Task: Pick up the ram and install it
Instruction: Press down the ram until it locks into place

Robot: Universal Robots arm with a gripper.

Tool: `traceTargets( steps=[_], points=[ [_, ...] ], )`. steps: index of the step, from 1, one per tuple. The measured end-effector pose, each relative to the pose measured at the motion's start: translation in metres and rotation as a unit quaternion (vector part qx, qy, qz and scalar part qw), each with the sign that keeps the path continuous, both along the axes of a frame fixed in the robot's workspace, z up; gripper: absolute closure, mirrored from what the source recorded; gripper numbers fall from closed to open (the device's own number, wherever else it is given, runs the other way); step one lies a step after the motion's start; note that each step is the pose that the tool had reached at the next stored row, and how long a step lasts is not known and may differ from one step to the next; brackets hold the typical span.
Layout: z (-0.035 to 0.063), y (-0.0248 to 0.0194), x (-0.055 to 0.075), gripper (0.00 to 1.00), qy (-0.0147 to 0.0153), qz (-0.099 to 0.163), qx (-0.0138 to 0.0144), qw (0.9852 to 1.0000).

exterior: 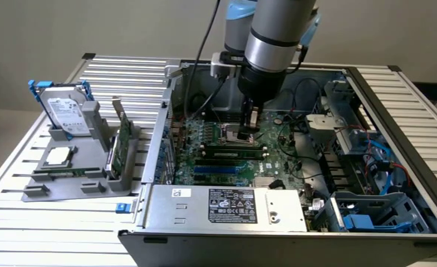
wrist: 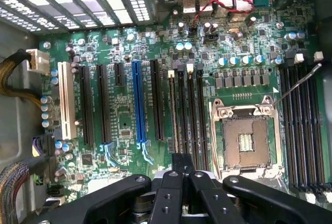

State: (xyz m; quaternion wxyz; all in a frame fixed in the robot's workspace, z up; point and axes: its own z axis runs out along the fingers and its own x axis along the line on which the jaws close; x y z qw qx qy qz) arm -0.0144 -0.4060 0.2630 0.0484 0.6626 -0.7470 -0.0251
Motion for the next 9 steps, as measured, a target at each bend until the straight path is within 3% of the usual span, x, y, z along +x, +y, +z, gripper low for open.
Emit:
traceTargets(
  steps=[4,9],
  points=[
    [-0.0009,0.0,0.0,0.89,0.0,-0.033,-0.0002,0.9995],
    [-0.0028,0.0,0.0,0.89,-0.0023,-0.062,-0.0052,0.9981]
  ],
)
